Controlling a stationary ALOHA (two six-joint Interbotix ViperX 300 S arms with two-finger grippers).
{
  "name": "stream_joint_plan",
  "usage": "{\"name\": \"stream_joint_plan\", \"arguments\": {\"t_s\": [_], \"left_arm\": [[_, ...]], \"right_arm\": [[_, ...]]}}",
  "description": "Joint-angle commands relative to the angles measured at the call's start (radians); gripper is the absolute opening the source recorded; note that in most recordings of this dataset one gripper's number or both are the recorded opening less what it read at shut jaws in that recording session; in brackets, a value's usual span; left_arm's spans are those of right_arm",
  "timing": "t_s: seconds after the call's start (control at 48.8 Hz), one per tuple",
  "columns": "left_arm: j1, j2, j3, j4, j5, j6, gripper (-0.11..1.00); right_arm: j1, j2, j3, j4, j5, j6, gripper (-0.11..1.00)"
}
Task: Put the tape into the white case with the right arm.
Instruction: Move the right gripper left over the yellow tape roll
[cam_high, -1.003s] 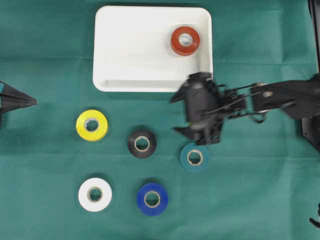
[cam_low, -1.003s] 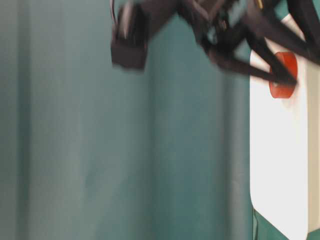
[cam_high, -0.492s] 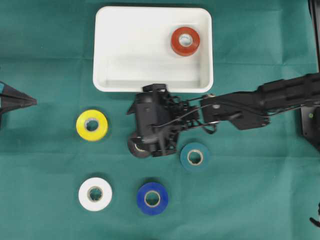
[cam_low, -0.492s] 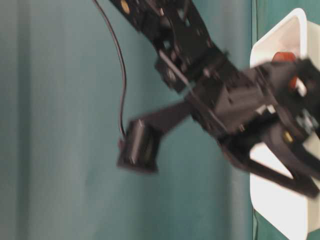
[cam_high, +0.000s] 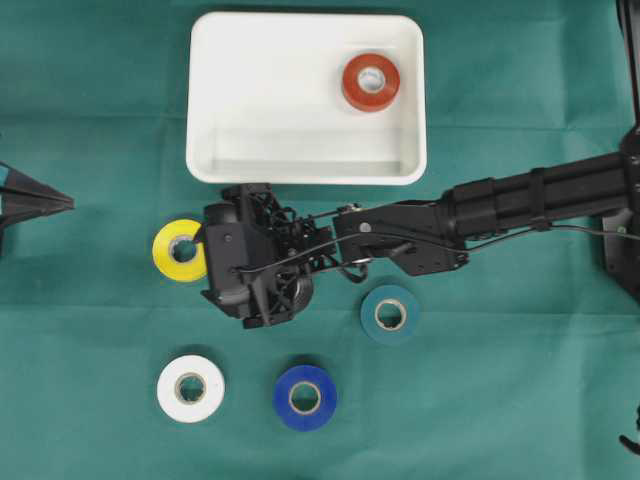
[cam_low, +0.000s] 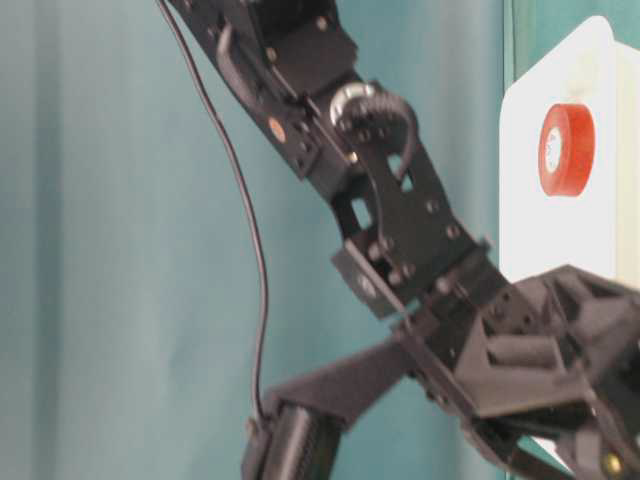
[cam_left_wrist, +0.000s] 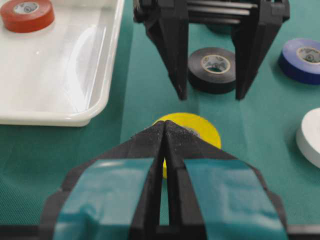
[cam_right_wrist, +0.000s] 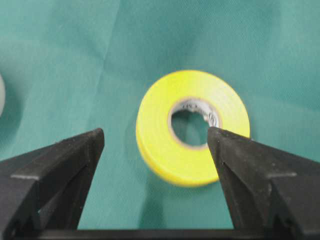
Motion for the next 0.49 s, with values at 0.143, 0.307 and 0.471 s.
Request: {"name": "stream_joint_plan", "arguments": {"t_s": [0.143,0.307,0.471], "left_arm": [[0.002,0.006,-0.012,-0.002,-0.006,0.0,0.0],[0.002,0.006,-0.012,-0.002,-0.005,0.0,0.0],[0.002,0.006,-0.012,-0.002,-0.005,0.0,0.0]], "right_arm": [[0.005,0.043,-0.112,-0.002,0.008,0.0,0.52],[0.005,0.071,-0.153,-0.002,0.021,0.0,0.52],[0.005,0.087,-0.161,-0.002,0.054,0.002,0.52]]}}
